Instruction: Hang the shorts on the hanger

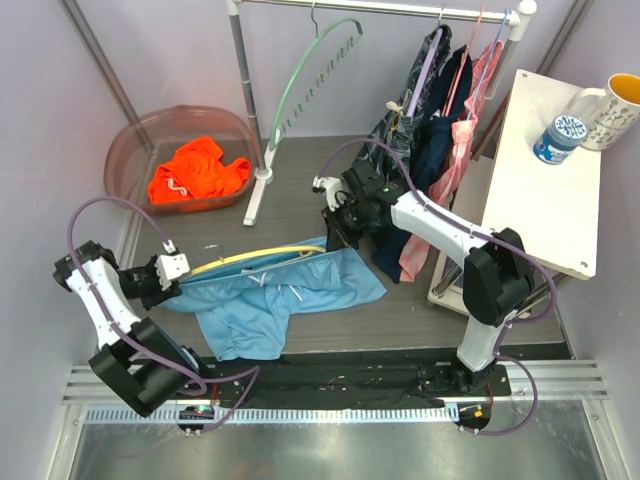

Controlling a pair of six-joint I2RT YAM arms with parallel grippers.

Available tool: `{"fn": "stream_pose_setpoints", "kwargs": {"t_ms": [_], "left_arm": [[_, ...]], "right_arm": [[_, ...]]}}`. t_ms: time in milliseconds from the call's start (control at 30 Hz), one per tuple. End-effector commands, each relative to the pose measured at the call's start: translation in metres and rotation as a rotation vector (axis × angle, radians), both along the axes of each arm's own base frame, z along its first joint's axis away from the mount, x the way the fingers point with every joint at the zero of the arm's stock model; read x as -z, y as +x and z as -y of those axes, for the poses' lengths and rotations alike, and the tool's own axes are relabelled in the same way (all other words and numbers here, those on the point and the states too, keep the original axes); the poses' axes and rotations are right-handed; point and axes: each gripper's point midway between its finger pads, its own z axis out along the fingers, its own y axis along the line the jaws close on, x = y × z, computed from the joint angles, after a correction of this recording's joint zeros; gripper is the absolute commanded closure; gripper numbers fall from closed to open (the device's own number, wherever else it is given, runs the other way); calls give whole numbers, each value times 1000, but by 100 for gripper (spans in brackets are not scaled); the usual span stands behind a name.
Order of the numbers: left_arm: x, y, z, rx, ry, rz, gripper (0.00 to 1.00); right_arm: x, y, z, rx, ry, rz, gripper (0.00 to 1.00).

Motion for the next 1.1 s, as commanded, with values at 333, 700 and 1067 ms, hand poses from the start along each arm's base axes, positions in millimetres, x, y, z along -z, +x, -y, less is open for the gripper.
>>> {"fn": "stream_pose_setpoints", "kwargs": {"t_ms": [333,700,1067], "left_arm": [[23,5,-23,88,337,-142,100],[38,4,-50,41,466,-248,100],[35,5,-66,49,562,-288,100]], "right_arm": [[-39,11,45,80,-270,214,99],[-45,29,87,144,-407,275,99],[-56,34,81,132,-385,290,99]]}}
